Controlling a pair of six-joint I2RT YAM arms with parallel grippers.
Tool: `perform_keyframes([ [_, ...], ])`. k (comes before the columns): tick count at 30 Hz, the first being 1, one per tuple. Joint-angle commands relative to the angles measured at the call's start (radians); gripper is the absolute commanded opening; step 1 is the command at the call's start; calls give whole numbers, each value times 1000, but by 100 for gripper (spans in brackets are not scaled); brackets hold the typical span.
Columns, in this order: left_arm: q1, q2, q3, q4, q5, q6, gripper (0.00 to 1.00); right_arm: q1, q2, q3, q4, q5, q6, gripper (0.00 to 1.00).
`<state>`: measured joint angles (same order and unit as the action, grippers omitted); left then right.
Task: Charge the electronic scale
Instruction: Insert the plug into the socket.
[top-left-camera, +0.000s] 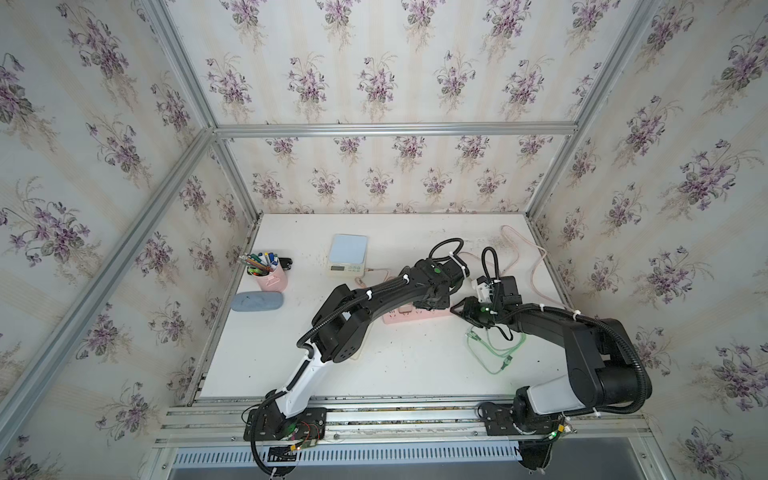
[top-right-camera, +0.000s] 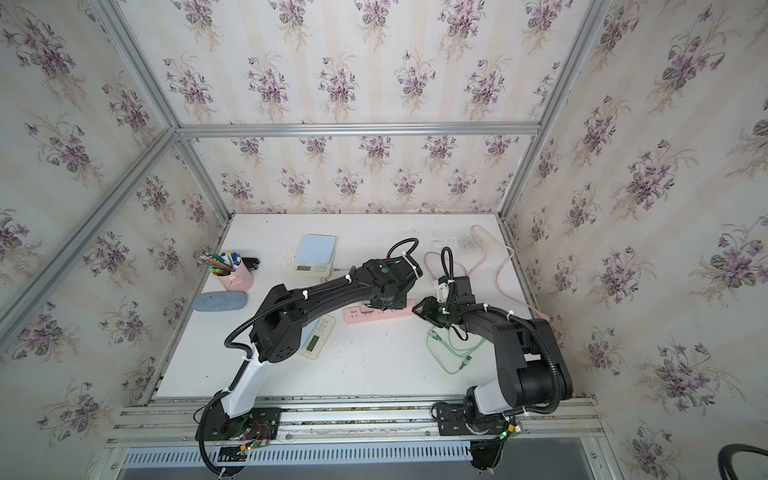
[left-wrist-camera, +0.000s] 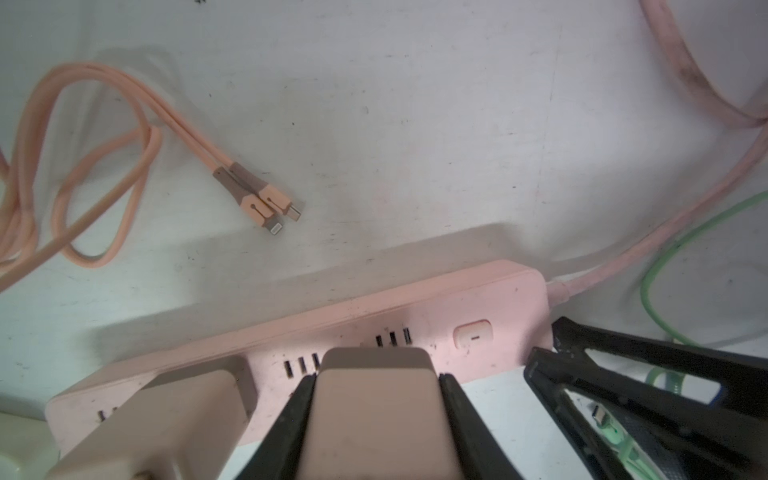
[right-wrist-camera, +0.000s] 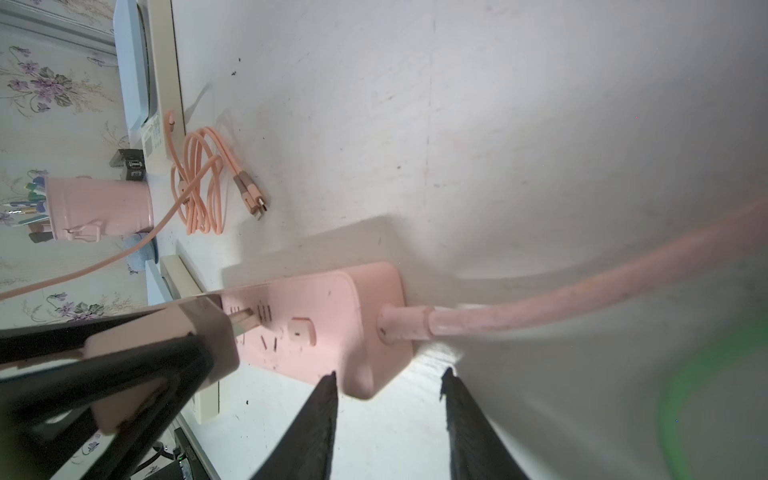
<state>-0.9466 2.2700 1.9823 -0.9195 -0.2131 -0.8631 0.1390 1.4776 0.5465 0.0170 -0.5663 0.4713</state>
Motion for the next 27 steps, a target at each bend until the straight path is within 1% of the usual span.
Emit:
perform_keyframes([
  [1, 5, 25, 6, -10, 2, -62, 1, 1, -5, 0, 1, -6, 9, 43],
  [7, 1, 38, 17, -4, 41, -89, 0, 5, -3, -4, 6, -8, 13, 43],
  [12, -6, 27, 13, -5, 37, -94, 0, 8, -14, -6, 6, -3, 13, 43],
  [21, -9, -12, -4, -17, -11, -98, 0, 11, -28, -19, 10, -3, 15, 43],
  [27, -10, 9, -2, -24, -9, -108, 0, 14, -32, -22, 15, -7, 16, 43],
])
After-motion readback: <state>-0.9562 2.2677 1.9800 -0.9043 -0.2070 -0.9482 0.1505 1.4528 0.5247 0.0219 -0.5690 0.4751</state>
